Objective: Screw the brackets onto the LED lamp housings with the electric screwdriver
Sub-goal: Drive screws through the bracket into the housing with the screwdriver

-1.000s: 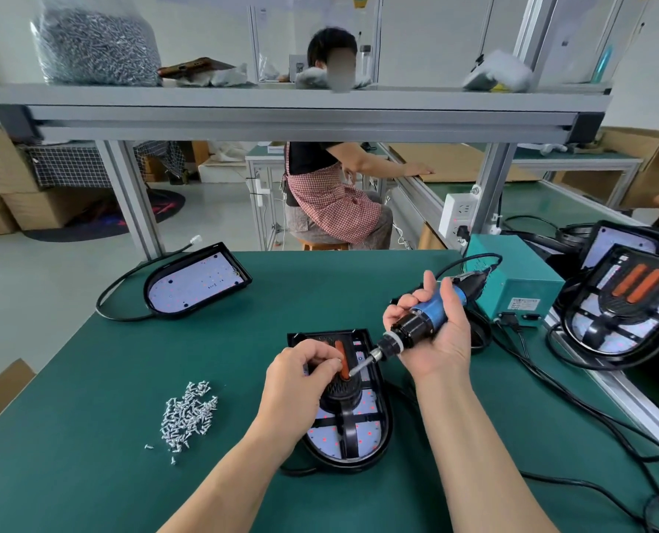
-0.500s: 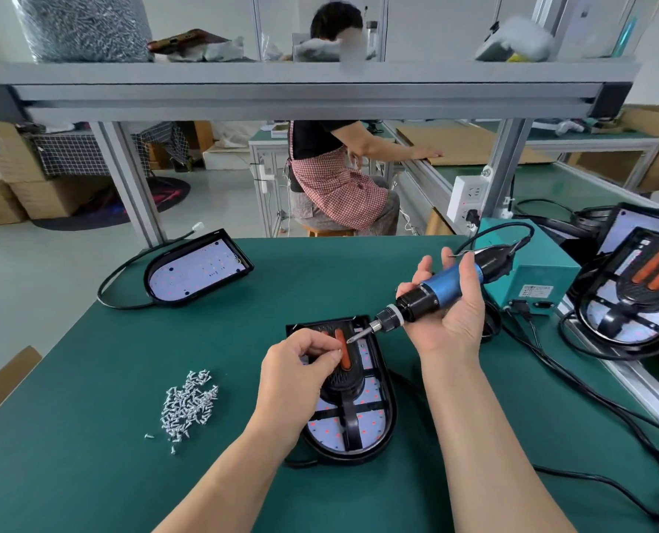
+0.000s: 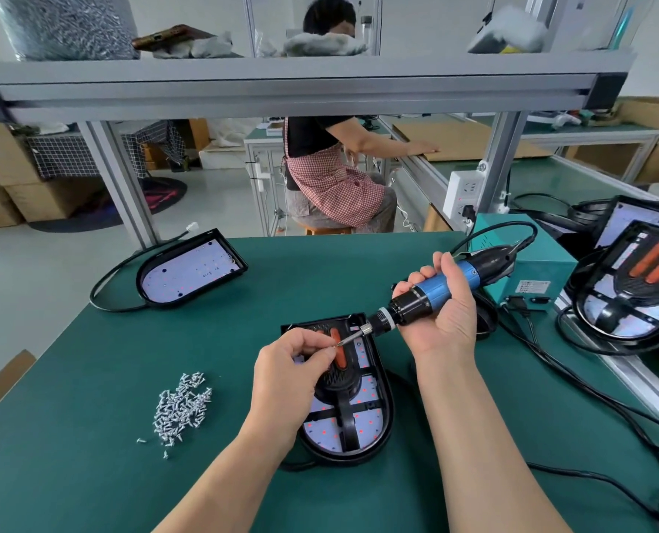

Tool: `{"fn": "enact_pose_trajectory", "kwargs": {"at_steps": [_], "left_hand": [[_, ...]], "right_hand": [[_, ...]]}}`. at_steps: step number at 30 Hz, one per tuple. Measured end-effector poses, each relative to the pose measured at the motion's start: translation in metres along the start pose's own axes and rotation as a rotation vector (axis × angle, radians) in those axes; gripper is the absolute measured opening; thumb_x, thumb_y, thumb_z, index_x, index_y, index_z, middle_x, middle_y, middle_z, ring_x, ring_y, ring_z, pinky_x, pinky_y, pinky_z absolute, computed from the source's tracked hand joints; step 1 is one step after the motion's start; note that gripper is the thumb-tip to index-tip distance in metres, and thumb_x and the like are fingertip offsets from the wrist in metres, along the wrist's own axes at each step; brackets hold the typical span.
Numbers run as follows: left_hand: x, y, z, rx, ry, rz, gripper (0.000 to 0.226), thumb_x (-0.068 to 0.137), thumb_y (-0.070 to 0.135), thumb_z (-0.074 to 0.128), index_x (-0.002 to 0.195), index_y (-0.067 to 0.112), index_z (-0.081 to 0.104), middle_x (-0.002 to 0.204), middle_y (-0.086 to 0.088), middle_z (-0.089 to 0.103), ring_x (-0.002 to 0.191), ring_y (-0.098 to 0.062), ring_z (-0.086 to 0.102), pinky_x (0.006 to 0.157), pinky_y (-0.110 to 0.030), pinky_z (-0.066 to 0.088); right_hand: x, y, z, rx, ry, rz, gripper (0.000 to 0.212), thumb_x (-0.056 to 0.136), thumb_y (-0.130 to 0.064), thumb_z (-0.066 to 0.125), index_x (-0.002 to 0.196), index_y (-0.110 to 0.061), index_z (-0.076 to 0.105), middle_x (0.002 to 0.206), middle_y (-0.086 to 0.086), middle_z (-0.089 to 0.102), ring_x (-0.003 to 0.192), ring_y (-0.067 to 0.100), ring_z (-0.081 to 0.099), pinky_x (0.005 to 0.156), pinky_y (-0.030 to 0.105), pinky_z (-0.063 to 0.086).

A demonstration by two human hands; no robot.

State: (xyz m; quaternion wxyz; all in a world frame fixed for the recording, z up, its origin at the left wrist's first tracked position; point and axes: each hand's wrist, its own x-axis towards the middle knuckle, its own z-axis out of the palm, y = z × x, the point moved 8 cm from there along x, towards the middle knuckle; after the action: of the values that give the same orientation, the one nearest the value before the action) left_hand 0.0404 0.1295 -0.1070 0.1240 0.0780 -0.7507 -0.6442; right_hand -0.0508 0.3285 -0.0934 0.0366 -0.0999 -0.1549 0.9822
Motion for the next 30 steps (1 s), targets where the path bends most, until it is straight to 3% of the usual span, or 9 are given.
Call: {"fn": "enact_pose_trajectory", "kwargs": {"at_steps": [7, 13, 21, 30], "left_hand": [[0.0009, -0.0026, 0.0011, -0.024, 0.001, -0.009, 0.029, 0.084, 0.003, 0.077, 0.074, 0.03, 0.076, 0.07, 0.008, 0.072, 0.064, -0.006, 0.057, 0.071, -0.026, 0.05], [-0.0004, -0.0067, -0.0008, -0.041, 0.046, -0.011, 0.028, 0.081, 0.001, 0.078, 0.074, 0.027, 0.073, 0.073, 0.002, 0.073, 0.072, -0.018, 0.059, 0.083, -0.052, 0.055], [0.0015, -0.0079, -0.0022, -0.067, 0.04, -0.013, 0.029, 0.081, 0.0, 0.078, 0.072, 0.026, 0.073, 0.076, -0.001, 0.074, 0.072, -0.012, 0.065, 0.076, -0.03, 0.053], [0.0017, -0.0045, -0.0011, -0.068, 0.032, -0.004, 0.029, 0.081, -0.002, 0.077, 0.071, 0.026, 0.073, 0.075, -0.002, 0.073, 0.071, -0.011, 0.064, 0.074, -0.028, 0.052]], "right_hand": [[-0.0023, 0.0032, -0.0001, -0.016, 0.018, 0.0, 0.02, 0.087, -0.018, 0.076, 0.093, -0.019, 0.057, 0.071, -0.003, 0.056, 0.061, 0.011, 0.048, 0.065, 0.025, 0.039], [-0.005, 0.0086, 0.003, -0.059, 0.029, -0.013, 0.018, 0.088, -0.022, 0.076, 0.09, -0.019, 0.058, 0.071, -0.003, 0.056, 0.059, 0.009, 0.049, 0.06, 0.024, 0.042], [-0.0042, 0.0015, -0.0003, -0.067, 0.04, -0.048, 0.025, 0.084, -0.026, 0.08, 0.094, -0.018, 0.059, 0.072, -0.003, 0.057, 0.061, 0.01, 0.051, 0.064, 0.025, 0.043], [-0.0039, 0.0011, -0.0019, -0.064, 0.054, -0.044, 0.024, 0.086, -0.025, 0.078, 0.094, -0.018, 0.057, 0.073, -0.002, 0.057, 0.06, 0.01, 0.051, 0.063, 0.025, 0.043]]}}
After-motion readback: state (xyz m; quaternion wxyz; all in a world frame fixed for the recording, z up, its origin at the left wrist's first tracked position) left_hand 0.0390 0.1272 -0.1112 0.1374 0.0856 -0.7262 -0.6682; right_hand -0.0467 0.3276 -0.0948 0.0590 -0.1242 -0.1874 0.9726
